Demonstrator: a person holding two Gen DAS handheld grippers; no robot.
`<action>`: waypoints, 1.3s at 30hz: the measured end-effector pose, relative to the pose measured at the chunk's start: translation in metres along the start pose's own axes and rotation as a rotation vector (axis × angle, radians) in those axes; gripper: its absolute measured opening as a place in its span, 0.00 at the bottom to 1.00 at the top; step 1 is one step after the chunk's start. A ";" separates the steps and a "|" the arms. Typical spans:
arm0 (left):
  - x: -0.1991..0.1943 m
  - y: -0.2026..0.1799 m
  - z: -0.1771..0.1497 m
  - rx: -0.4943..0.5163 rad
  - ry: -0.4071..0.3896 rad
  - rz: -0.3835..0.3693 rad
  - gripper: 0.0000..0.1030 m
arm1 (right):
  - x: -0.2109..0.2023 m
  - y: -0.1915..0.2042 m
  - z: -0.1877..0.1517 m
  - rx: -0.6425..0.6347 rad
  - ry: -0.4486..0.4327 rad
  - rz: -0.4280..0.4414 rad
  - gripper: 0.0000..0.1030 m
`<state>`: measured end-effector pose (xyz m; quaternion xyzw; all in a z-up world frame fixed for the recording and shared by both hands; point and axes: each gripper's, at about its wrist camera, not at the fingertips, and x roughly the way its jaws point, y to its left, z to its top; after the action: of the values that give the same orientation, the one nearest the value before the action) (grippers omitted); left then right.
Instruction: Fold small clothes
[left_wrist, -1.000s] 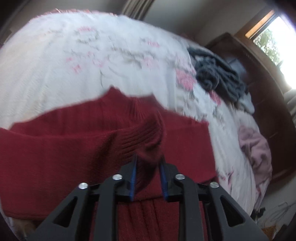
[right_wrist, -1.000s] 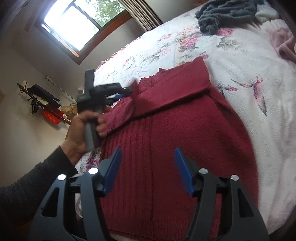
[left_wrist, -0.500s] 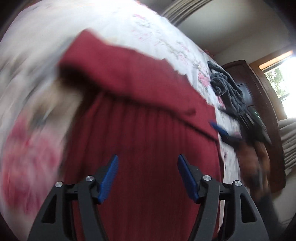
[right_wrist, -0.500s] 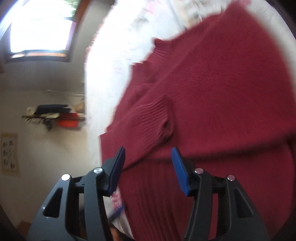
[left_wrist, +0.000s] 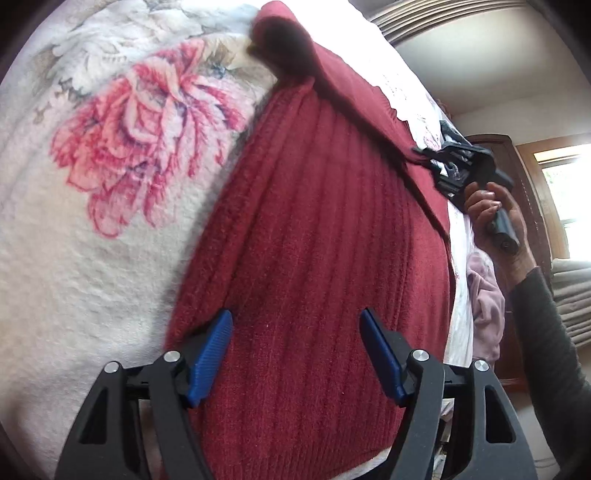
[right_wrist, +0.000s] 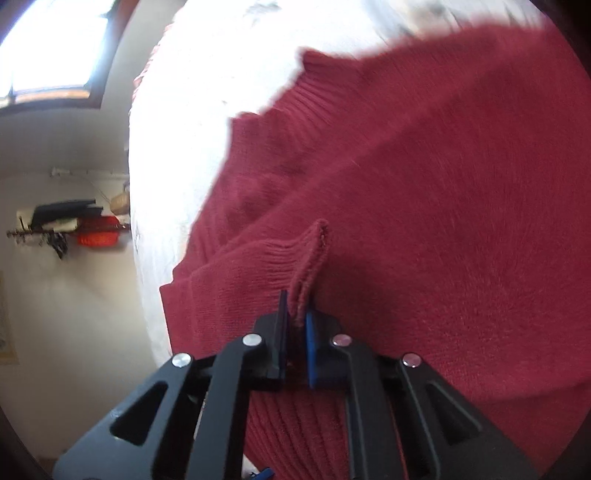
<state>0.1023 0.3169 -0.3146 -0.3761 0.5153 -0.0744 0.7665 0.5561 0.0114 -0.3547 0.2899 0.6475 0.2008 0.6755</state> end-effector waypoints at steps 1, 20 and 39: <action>0.000 0.002 0.001 -0.012 0.002 -0.004 0.70 | -0.009 0.009 0.001 -0.026 -0.019 0.003 0.05; 0.006 -0.011 0.004 -0.024 0.043 0.021 0.73 | -0.168 -0.041 0.016 -0.117 -0.294 -0.136 0.05; 0.003 -0.115 0.179 0.220 -0.125 -0.055 0.73 | -0.140 -0.156 0.023 0.012 -0.290 0.013 0.11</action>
<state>0.2863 0.3233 -0.2086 -0.3075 0.4447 -0.1280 0.8315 0.5514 -0.1993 -0.3507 0.3239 0.5423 0.1574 0.7591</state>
